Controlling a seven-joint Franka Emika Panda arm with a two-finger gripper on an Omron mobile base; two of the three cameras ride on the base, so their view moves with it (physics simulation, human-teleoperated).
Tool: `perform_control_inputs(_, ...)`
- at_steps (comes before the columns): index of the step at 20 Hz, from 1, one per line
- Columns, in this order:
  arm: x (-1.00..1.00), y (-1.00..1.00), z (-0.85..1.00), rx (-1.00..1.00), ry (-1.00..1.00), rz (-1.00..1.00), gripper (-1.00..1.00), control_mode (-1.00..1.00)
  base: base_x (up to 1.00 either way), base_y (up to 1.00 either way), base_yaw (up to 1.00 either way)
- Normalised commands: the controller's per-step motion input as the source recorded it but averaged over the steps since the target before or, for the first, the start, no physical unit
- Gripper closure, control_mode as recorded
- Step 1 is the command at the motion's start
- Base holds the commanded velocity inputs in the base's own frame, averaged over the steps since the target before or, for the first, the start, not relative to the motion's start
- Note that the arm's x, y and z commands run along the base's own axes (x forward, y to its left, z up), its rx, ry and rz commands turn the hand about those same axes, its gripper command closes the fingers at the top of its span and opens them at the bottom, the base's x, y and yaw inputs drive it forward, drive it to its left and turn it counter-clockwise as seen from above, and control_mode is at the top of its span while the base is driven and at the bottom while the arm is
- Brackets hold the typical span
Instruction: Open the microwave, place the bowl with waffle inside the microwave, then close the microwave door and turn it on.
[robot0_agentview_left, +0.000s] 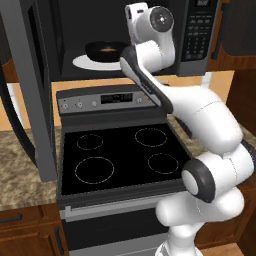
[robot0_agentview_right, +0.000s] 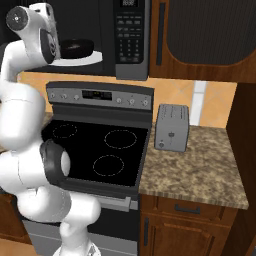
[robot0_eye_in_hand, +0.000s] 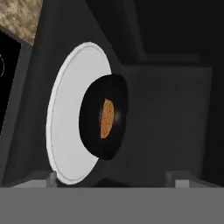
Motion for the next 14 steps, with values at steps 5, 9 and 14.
perform_control_inputs(5,-1.00,0.00,-0.02,0.13,-0.22,0.00,-1.00,-1.00,0.00,0.00,0.00)
perform_control_inputs(9,-1.00,0.00,0.03,0.08,-0.09,0.00,-1.00,-1.00,0.00,0.00,0.00)
perform_control_inputs(14,-1.00,0.00,0.07,0.00,0.01,0.00,-1.00,-1.00,0.00,0.00,0.00)
